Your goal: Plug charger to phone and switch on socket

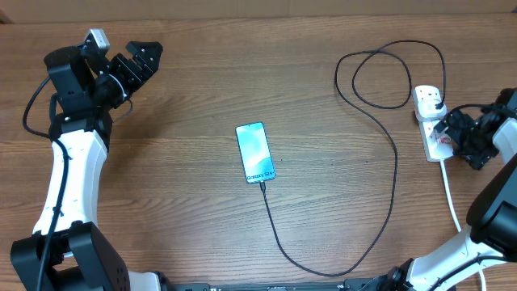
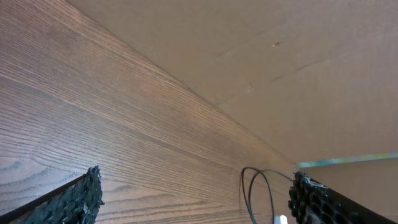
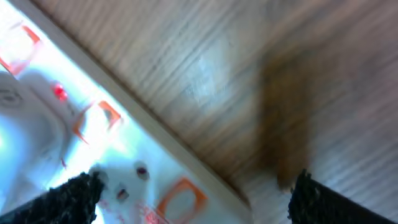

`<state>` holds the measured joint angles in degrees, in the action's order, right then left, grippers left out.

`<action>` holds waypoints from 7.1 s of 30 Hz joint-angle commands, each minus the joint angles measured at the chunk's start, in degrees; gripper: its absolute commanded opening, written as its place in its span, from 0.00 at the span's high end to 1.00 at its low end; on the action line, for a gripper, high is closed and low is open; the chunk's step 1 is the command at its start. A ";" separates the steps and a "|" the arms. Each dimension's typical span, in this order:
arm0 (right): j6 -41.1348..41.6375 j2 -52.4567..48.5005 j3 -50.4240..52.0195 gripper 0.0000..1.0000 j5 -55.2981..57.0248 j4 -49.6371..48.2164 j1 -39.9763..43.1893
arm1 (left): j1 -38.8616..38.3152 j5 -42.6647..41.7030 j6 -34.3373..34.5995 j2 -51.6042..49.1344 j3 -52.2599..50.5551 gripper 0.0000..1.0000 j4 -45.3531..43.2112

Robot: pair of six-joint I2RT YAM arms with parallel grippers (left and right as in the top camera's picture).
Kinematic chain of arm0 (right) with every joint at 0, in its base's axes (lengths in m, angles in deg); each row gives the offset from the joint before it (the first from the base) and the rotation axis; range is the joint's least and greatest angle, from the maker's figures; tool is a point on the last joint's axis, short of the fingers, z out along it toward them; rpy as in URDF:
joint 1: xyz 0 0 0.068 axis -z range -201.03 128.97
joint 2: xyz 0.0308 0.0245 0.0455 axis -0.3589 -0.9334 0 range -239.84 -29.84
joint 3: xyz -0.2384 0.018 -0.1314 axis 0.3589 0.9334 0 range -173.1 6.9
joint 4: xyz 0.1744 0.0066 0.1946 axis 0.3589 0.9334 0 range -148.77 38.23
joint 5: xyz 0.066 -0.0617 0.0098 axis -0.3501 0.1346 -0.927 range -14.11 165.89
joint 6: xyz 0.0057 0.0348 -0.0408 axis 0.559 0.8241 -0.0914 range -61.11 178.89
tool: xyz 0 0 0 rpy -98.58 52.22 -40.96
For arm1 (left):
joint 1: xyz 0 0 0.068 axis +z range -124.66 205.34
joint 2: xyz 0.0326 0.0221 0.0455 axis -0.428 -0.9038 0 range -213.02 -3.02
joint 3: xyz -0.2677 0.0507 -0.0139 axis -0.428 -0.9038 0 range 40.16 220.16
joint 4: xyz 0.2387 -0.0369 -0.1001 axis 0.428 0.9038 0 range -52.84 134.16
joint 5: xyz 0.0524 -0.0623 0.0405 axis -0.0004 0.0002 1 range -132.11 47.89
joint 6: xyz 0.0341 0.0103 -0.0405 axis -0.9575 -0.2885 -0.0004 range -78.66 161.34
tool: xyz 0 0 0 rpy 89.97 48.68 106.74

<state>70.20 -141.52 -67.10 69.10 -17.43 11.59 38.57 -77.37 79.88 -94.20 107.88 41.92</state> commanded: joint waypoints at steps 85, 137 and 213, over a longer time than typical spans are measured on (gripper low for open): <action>-3.96 4.26 -5.57 0.00 0.68 6.78 -3.04 | -0.13 0.35 -1.29 0.52 0.24 0.00 -0.02; -3.93 4.26 -5.57 0.00 0.68 6.80 -3.04 | -4.26 22.60 -1.05 26.49 -32.11 0.00 20.63; -3.96 4.26 -5.57 0.00 0.68 6.78 -3.04 | -14.56 27.08 -37.38 91.08 -67.45 0.00 -0.92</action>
<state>66.55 -138.66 -71.86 69.34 -10.33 8.55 24.54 -51.84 49.70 -5.17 40.71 40.80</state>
